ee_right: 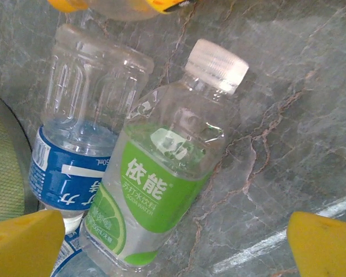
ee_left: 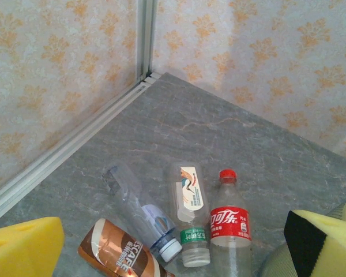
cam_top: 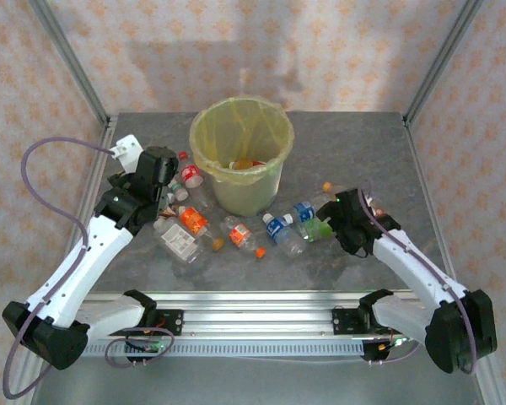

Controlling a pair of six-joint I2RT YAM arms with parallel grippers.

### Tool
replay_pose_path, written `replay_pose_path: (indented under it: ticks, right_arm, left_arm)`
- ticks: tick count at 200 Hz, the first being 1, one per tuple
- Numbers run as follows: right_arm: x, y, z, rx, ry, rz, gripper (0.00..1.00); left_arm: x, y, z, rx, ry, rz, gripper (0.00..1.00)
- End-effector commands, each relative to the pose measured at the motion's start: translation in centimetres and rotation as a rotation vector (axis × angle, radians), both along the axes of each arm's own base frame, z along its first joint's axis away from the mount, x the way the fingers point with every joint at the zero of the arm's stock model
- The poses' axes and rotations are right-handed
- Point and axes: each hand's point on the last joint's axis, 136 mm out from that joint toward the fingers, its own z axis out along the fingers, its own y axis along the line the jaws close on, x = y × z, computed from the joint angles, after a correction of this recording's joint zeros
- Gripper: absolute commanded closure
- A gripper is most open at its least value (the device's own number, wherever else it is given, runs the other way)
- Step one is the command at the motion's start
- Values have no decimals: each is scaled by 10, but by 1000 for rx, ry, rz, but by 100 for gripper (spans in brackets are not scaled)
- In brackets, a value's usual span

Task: Put the plastic bottles in the bin

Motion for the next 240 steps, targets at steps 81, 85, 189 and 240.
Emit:
replay_pose_path:
  ticks: [81,85,189,240]
  right_arm:
    - [21,26,-15,-10,30,34,1]
    - [21,26,-15,-10,31,35,2]
    - [14,22,-35,-67,108,48,13]
    - [4,2,-38,-179,154,41,15]
  left_arm:
    - [-4,8,-5,9,14,35,0]
    - [-5,8,-5,10,14,36,0]
    - [-5,9,-2,9,9,33,0]
    - [-4,8,-2,9,11,30,0]
